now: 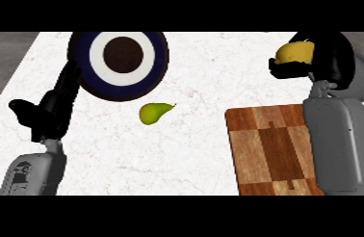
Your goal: Pick the lemon from the cutting board and place it in the pan
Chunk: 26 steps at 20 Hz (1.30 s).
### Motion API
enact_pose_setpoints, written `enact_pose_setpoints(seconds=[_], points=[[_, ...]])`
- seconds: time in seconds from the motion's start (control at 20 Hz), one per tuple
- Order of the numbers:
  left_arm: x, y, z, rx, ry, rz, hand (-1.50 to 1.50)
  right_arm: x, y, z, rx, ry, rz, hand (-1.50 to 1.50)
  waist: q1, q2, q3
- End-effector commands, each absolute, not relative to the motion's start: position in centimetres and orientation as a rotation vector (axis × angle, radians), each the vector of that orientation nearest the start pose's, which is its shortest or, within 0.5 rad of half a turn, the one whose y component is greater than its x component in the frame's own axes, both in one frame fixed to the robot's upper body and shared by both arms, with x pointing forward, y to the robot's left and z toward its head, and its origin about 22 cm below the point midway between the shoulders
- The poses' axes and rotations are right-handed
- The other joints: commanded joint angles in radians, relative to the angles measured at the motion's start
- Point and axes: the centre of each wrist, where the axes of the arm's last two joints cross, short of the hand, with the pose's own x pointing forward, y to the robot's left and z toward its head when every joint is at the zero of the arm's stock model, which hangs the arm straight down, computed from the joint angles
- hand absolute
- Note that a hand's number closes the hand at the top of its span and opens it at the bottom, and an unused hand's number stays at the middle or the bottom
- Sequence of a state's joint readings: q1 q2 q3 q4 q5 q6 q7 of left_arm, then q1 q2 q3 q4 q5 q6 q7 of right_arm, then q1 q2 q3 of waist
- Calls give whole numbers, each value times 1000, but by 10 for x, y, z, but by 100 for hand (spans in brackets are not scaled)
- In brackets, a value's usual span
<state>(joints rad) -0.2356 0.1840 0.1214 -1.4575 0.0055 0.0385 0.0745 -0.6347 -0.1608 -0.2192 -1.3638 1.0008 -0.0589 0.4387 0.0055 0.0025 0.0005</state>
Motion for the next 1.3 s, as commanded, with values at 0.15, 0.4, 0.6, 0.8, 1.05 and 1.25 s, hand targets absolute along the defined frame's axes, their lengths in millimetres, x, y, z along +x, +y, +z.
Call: enact_pose_setpoints(seconds=[0.15,0.4,0.6,0.8,1.05,1.25], points=[[292,270,40,200,-1633,-70,0,388,-333,137,-1174,-1397,257,150,8,3,0],[308,272,53,171,-1641,-76,0,396,-397,135,-1297,-1328,227,150,28,15,1],[306,257,60,165,-1670,-80,0,372,-446,115,-1428,-1244,328,150,45,20,4],[311,255,61,135,-1653,-95,0,362,-470,105,-1475,-1210,272,150,63,33,7],[308,255,62,130,-1670,-97,0,343,-491,84,-1461,-1177,229,150,73,37,9],[308,255,54,142,-1660,-90,0,350,-485,84,-1313,-1263,92,150,71,40,12]])
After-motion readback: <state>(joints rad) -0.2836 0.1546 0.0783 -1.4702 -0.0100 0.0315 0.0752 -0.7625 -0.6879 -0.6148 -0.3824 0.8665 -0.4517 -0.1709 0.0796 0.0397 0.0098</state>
